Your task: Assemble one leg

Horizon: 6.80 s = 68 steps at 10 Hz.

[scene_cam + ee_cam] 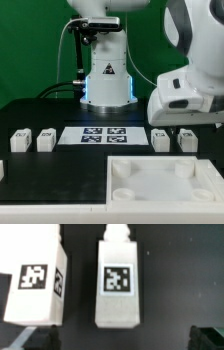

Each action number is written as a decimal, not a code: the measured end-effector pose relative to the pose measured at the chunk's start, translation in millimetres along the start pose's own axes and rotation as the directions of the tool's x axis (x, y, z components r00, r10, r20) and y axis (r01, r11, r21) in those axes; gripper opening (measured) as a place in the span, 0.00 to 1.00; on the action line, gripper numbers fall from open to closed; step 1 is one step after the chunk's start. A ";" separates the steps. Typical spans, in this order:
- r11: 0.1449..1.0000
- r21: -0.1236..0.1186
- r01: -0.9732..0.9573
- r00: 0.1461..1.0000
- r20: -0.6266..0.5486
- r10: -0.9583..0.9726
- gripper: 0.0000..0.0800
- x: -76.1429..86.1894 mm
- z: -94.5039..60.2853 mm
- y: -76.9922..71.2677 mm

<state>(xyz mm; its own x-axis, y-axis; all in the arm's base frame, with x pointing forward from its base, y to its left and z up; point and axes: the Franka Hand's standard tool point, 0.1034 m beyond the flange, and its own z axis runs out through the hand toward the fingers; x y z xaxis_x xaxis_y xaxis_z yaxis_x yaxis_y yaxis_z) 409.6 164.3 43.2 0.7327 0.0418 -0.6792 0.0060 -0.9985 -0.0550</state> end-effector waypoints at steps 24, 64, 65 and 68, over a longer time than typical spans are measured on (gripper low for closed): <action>0.999 -0.014 0.039 0.987 0.156 -0.037 0.36 -12.7 -6.2 7.2; 0.991 -0.092 0.102 0.222 -0.968 -0.113 0.36 130.1 -173.1 50.1; 0.991 -0.092 0.102 0.223 -0.968 -0.113 0.36 130.3 -172.8 50.1; 0.990 -0.093 0.102 0.223 -0.968 -0.113 0.79 130.3 -172.7 50.1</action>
Offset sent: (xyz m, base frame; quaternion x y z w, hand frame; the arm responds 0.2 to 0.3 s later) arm -0.0219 0.0226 -0.0141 0.0034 -0.0533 0.0798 0.9954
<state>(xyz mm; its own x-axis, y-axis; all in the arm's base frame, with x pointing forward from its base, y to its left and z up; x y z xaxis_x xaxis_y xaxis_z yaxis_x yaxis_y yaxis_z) 622.9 113.5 78.3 0.8215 0.0876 0.5635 0.1436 -0.9881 -0.0557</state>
